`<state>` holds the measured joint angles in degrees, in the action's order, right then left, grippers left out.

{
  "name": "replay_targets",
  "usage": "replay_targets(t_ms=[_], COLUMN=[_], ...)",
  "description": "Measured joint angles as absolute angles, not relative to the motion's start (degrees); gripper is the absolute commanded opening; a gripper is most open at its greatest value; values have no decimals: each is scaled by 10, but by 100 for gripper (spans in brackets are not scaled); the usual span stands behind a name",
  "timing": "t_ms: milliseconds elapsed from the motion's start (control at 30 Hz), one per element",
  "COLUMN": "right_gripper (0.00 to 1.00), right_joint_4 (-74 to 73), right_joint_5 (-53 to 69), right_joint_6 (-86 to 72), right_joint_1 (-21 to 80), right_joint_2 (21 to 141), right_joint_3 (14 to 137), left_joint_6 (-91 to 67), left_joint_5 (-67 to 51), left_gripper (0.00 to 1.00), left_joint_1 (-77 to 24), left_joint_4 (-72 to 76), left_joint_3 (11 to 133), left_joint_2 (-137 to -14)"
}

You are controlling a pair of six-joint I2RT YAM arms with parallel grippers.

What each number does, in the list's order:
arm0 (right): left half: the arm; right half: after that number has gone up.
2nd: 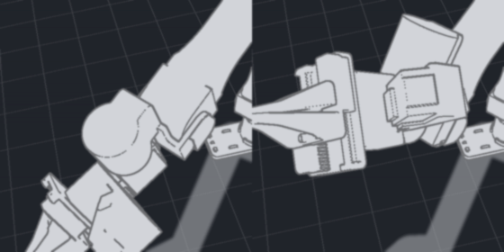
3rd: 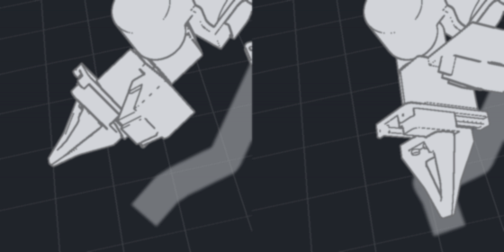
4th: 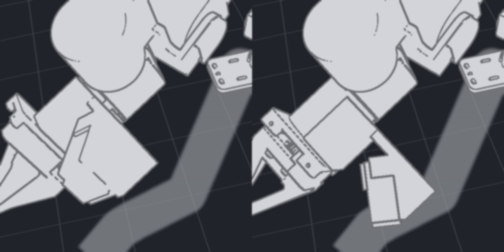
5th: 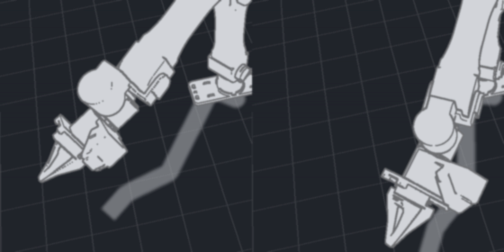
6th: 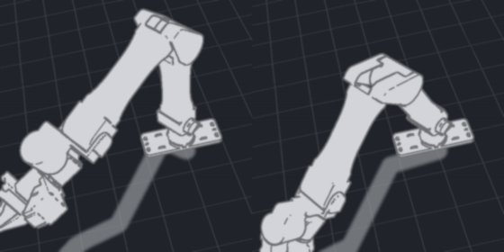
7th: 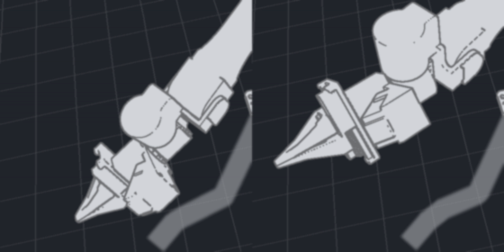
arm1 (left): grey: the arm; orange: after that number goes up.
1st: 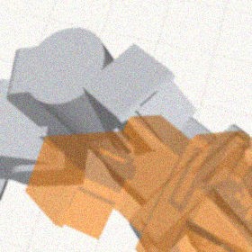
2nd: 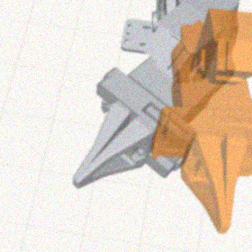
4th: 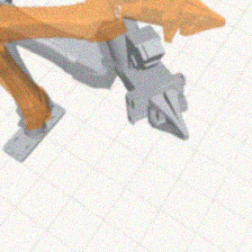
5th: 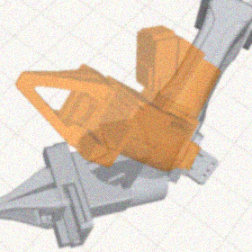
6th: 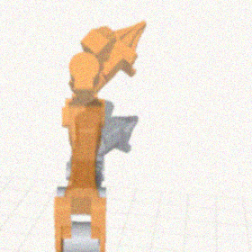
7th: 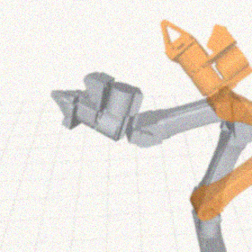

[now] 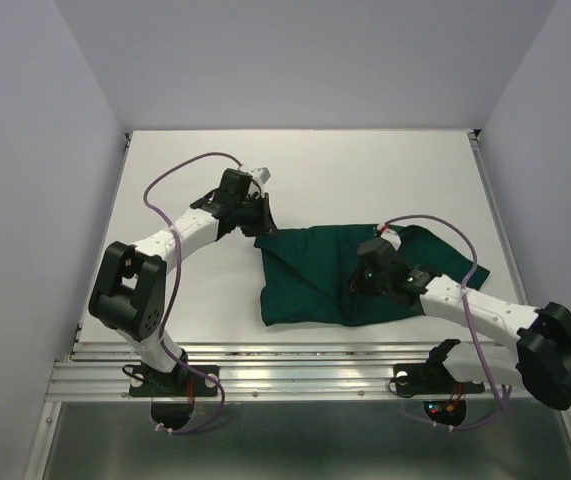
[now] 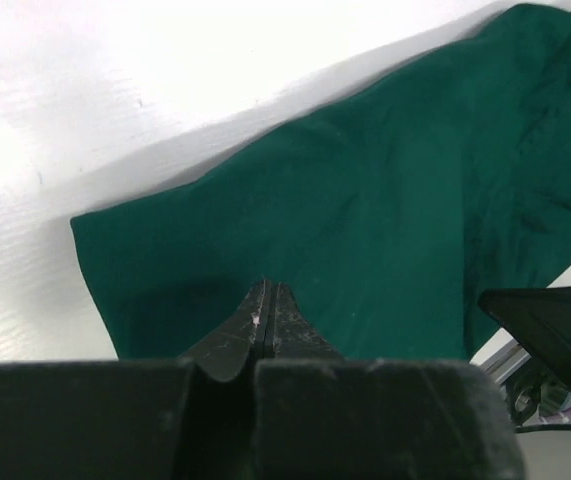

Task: Prepare the surgical pack
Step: Pack the surgical kit at the center of the board.

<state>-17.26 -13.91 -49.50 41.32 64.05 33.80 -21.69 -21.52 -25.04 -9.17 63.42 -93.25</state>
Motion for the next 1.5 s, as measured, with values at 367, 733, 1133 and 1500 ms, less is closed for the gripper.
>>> replay_targets(t_ms=[367, 733, 1133, 1500], right_gripper=[1, 1, 1, 1], right_joint_4=[-80, -102, -89, -21], right_joint_5=[-97, -128, -161, -89], right_joint_6=[-505, -487, -447, -432], right_joint_1=[413, 413, 413, 413], right_joint_2=[731, 677, 757, 847], right_joint_3=[290, 296, 349, 371], left_joint_6=[-215, -219, -248, -253], left_joint_5=[-173, -110, -81, -91], left_gripper=[0, 0, 0, 0], left_joint_1=[-251, -251, -255, -307], left_joint_4=[-109, -131, -103, -97], left_joint_3=[597, 598, 558, 573], left_joint_2=[-956, -916, -936, -988])
